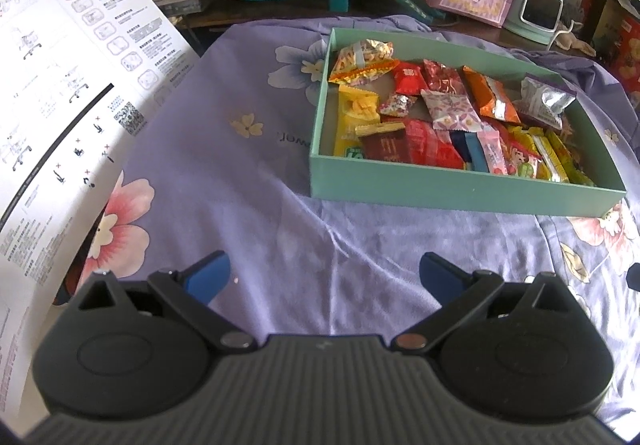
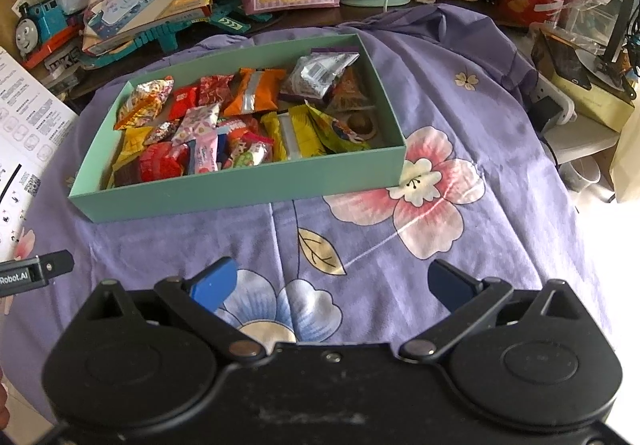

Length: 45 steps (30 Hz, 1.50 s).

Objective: Organize snacks

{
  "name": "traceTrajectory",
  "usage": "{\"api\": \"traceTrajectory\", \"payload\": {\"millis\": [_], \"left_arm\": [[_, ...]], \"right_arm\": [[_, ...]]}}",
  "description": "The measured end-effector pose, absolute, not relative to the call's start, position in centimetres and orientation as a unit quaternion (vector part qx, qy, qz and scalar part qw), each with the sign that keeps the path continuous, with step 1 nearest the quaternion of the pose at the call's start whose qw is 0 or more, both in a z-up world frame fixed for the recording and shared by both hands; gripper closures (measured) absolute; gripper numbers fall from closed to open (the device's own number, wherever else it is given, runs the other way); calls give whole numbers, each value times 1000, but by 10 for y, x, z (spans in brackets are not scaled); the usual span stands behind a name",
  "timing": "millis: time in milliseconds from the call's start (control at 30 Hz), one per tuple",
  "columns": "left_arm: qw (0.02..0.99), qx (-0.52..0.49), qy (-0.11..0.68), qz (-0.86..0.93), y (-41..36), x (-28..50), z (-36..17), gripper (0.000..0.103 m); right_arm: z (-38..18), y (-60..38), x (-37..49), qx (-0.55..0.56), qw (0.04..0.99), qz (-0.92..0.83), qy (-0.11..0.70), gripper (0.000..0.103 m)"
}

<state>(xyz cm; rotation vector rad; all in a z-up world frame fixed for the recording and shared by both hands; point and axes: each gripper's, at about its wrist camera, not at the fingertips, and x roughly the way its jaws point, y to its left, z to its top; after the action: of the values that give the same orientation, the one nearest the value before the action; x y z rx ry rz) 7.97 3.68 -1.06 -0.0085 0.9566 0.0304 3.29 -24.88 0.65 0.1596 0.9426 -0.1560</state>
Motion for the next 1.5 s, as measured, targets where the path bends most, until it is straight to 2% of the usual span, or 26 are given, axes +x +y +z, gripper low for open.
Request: {"api": "traceTrajectory", "payload": {"millis": [1500], "left_arm": [[889,12,457,15,35,84,3,0]], "right_arm": [[19,-246,39,60,889,-67,449,0]]}}
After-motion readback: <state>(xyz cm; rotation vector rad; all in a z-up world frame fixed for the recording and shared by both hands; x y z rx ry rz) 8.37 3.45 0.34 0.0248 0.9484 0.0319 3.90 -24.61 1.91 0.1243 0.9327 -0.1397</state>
